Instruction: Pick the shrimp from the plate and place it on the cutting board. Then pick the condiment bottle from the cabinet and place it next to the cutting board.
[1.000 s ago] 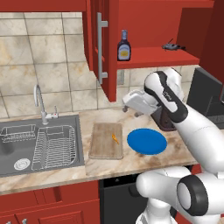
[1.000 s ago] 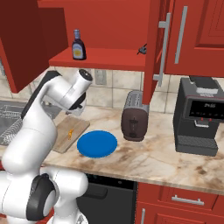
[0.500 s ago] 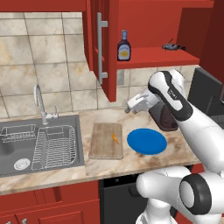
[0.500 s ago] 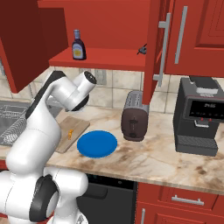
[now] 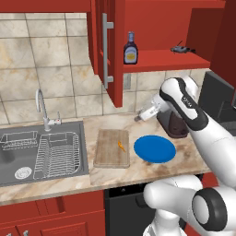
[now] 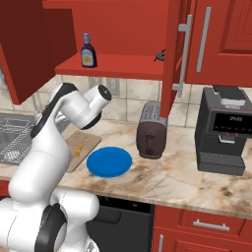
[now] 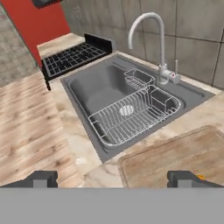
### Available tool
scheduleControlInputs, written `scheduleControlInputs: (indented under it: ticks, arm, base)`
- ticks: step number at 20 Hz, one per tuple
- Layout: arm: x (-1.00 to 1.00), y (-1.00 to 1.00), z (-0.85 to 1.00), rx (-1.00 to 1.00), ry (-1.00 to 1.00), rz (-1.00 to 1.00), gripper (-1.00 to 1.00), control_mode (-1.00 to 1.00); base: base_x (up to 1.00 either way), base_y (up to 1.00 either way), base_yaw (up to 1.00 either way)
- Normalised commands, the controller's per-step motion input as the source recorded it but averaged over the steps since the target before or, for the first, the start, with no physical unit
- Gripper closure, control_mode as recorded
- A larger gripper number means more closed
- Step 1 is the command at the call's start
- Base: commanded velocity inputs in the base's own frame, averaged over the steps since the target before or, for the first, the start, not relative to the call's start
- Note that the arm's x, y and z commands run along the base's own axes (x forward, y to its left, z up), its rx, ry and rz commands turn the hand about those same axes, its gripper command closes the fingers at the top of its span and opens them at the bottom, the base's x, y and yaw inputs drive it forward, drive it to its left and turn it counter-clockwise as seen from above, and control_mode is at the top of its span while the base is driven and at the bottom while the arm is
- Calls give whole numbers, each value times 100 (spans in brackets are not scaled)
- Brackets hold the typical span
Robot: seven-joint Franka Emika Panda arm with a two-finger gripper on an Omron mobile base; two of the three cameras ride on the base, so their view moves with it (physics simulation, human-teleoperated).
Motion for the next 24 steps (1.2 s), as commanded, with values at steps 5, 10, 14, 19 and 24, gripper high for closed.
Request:
scheduleControlInputs:
  ticks: [5, 10, 14, 19, 24]
  arm:
    - [0, 0, 0, 0, -36, 21, -100, -100]
    - [0, 0, 0, 0, -32, 19, -100, -100]
    - [0, 0, 0, 2, -27, 18, -100, -100]
    - [0, 0, 11, 8, -19, 17, -100, -100]
    - [0, 0, 27, 12, -10, 11, -100, -100]
  base:
    - [0, 0, 0]
    - [0, 0, 0]
    - [0, 0, 0]
    - [0, 0, 0]
    - [0, 0, 0]
